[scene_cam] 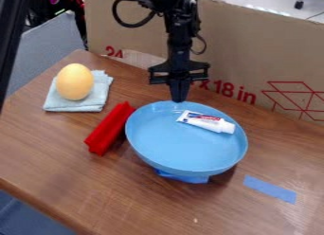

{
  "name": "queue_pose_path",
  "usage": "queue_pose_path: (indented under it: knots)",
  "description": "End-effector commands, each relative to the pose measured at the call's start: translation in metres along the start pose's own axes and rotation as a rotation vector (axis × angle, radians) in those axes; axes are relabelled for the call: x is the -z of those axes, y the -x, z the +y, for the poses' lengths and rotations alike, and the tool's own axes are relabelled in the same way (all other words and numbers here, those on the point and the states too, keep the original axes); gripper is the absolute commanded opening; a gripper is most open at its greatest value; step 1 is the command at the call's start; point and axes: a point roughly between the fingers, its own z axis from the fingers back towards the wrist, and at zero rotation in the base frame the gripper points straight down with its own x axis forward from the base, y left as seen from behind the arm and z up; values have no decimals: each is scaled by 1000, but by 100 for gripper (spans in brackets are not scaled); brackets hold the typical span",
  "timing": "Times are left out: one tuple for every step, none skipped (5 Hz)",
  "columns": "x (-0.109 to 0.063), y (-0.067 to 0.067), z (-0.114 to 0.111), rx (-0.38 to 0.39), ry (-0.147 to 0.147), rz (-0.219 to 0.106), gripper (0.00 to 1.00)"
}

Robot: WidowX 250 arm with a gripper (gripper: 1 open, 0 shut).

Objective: Move the cloth to the right side of the table

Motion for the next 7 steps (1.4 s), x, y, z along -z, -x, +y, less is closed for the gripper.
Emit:
queue_pose_path:
  knots:
    - [-43, -1, -6, 12, 54, -72, 0]
    - [-72, -4, -34, 12, 68, -78, 0]
    - [-104, -6, -36, 42, 105, -114, 0]
    - [-123, 6, -30, 52, 104, -122, 0]
    - [-142, 24, -20, 64, 125, -139, 0]
    - [-158, 32, -28, 141, 128, -132, 0]
    - [-158, 39, -32, 227, 133, -120, 0]
